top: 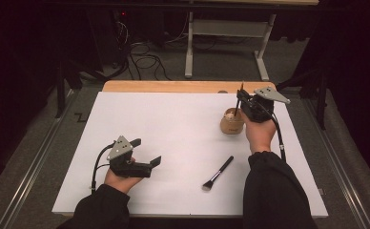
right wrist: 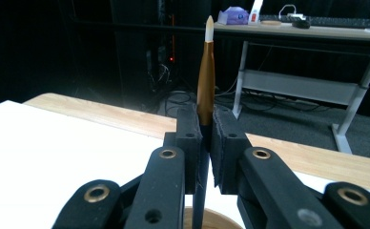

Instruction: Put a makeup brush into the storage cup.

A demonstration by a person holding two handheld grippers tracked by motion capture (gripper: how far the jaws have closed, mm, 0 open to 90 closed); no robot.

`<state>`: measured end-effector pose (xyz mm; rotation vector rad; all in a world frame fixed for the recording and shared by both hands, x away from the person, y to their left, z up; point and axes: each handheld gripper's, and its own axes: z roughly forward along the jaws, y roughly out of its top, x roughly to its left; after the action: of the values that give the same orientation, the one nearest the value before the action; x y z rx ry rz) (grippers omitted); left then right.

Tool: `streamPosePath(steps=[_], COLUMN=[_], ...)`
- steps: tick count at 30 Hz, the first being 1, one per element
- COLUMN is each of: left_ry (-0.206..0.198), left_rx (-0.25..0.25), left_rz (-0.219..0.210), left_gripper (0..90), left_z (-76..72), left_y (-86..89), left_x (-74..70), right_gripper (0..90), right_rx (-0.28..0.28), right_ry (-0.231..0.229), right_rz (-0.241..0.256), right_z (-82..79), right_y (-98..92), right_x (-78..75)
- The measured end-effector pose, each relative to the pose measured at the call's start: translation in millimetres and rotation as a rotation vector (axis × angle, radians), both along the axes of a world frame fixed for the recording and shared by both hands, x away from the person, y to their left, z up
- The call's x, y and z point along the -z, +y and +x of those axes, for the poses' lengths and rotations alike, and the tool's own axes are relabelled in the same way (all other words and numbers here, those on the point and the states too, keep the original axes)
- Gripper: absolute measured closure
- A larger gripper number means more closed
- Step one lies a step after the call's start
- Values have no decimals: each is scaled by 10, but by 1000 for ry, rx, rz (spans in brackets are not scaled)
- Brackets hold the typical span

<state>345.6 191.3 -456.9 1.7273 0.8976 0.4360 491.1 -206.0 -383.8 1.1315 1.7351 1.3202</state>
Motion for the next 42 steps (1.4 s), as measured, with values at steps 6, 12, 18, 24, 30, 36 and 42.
streamPosePath(steps=[6, 12, 18, 24, 30, 36, 42], left_ry=[1, 2, 1, 2, 1, 1, 1], left_rx=[1, 0, 0, 0, 0, 0, 0], left_rz=[-1, -1, -1, 0, -2, -3, -3], left_gripper=[5, 4, 4, 5, 5, 5, 5], left_z=[-5, -3, -5, -4, -4, -5, -5], left_y=[-4, 4, 2, 2, 6, 8, 8], left_x=[1, 1, 1, 2, 0, 0, -1], right_gripper=[843, 843, 843, 842, 840, 838, 664], right_rx=[1, -6, -17, -21, -23, -28, -40], right_ry=[15, 27, 39, 54, 71, 90, 105], right_rz=[-27, -23, -25, -31, -39, -44, -27], right_z=[40, 62, 63, 77, 93, 106, 109], right_y=[62, 73, 89, 106, 119, 134, 144], right_x=[77, 110, 139, 168, 205, 235, 245])
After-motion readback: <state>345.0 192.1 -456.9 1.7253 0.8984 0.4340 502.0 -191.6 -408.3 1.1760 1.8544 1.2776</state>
